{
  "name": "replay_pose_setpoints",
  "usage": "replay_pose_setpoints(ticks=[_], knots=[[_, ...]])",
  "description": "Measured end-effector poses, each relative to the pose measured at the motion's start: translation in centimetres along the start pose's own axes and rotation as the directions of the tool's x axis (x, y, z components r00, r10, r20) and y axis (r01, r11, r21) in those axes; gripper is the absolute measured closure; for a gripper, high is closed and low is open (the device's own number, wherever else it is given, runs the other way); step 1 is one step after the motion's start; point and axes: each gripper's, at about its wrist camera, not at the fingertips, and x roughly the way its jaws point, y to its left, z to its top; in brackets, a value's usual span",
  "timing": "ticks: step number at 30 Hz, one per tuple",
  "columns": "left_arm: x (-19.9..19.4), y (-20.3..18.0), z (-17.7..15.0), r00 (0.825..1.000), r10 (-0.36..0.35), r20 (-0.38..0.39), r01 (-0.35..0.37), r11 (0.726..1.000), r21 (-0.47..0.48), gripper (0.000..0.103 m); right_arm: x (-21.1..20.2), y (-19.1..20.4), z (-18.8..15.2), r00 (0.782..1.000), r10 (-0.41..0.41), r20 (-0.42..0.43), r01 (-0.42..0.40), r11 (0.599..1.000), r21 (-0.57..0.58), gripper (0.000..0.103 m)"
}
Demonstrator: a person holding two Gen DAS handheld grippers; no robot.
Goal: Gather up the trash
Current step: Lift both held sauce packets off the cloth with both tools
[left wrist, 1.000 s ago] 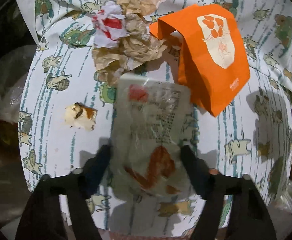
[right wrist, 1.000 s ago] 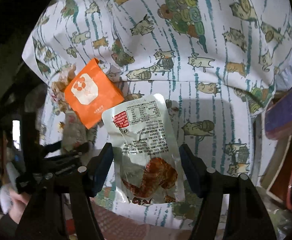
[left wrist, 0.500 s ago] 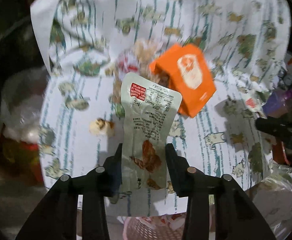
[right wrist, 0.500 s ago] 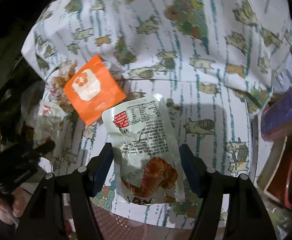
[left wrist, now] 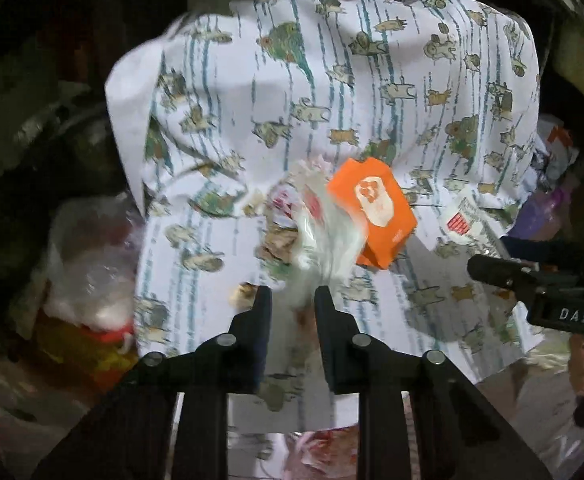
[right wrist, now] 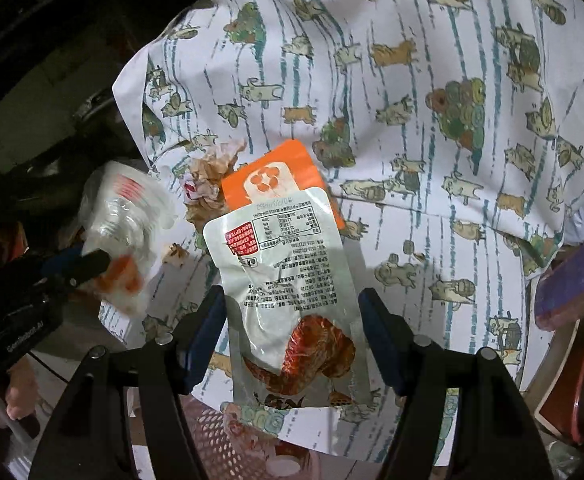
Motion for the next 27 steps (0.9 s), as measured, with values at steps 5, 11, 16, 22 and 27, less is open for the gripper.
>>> replay_pose_setpoints(ticks=[5, 11, 16, 22, 27], knots=[[0.0, 1.9, -0.1, 0.999, -0.040, -0.023, 0.039, 0.997, -0.063, 0.078, 0.4, 0.7, 0.0, 1.000, -0.012, -0.002, 0.012, 1.000, -0.002, 0.037], [2.7, 3.8, -0.8, 0.982, -0.124, -0.145, 0.105, 0.986, -0.127, 0.053, 1.4, 0.8, -0.2, 0.999, -0.021, -0.036, 0.022, 1.000, 0.011, 0.037], [5.2, 3.6, -1.8, 0.971, -0.117, -0.209, 0.094, 0.989, -0.118, 0.022, 1.7, 0.7, -0.2, 0.999, -0.024, -0.044, 0.025, 1.000, 0.016, 0.037], [8.9, 2.8, -2.4, 0.959, -0.070, -0.276, 0.050, 0.996, -0.077, 0.022, 2.0, -0.3, 0.1, 0.998, -0.032, -0.047, 0.034, 0.998, 0.054, 0.037], [11.0, 2.1, -2.0, 0.952, -0.063, -0.300, 0.039, 0.996, -0.083, 0.022, 2.7, -1.0, 0.4, 0.996, -0.078, -0.050, 0.080, 0.995, 0.050, 0.037]])
